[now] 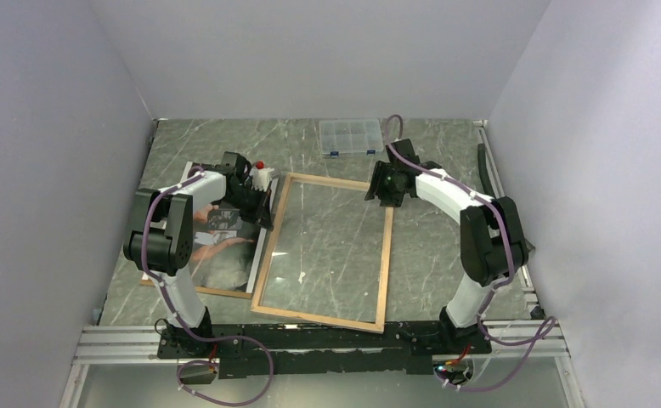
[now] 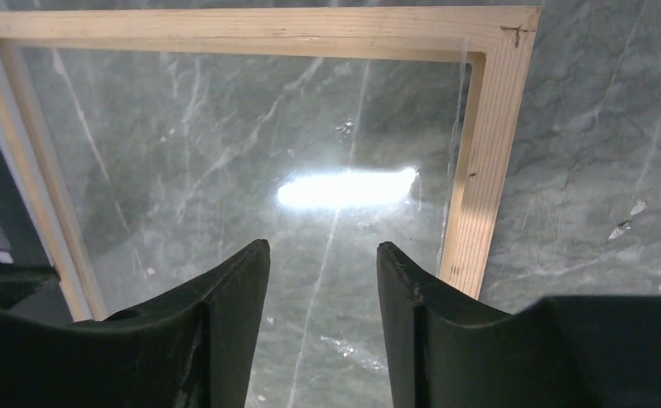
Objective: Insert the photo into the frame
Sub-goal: Place the photo frame item in the photo frame.
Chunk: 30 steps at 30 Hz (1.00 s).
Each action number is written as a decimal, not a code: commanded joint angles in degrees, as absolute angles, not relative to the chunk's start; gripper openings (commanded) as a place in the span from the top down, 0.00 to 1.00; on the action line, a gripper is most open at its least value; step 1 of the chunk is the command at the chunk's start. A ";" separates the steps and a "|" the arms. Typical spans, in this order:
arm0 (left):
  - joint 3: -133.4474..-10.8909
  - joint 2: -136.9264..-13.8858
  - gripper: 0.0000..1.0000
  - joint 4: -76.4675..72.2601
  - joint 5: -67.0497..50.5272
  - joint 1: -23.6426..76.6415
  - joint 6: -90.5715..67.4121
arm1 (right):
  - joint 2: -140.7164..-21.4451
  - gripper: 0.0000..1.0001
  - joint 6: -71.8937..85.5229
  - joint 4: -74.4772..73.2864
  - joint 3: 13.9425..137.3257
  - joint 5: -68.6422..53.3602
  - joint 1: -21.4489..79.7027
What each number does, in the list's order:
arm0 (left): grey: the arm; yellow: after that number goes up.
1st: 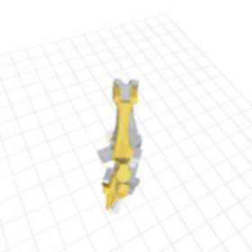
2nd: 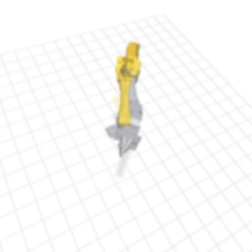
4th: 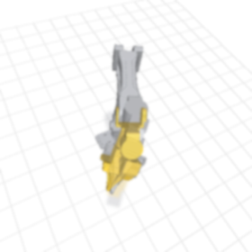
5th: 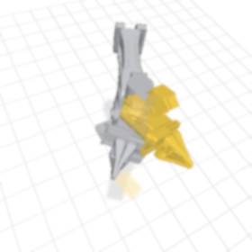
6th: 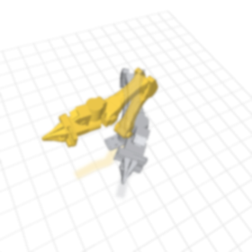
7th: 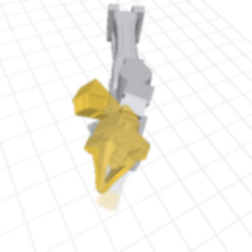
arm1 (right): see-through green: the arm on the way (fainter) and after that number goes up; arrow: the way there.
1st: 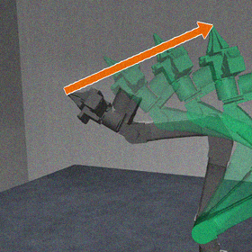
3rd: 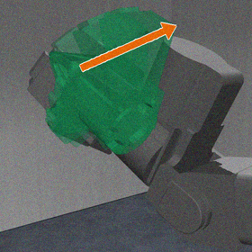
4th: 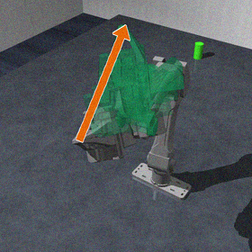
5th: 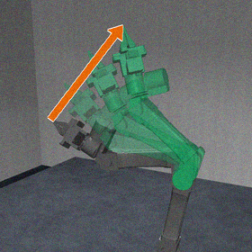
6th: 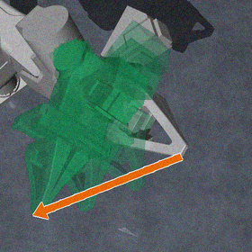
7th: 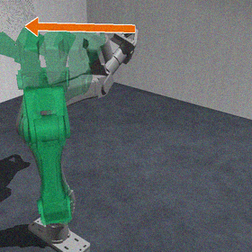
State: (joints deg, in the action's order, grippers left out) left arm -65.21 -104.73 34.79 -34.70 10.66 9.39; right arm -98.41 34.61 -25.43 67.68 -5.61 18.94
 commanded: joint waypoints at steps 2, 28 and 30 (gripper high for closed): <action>-64.06 -105.56 0.97 37.31 -34.65 11.60 10.12 | -101.58 0.50 34.12 -24.45 70.14 -2.55 18.92; -63.80 -105.28 0.97 37.23 -34.70 11.60 9.84 | -112.11 0.65 34.19 -24.98 78.70 -0.98 18.46; -63.80 -105.29 0.97 37.30 -34.76 11.60 9.89 | -112.96 0.65 34.43 -24.69 77.73 -0.85 18.55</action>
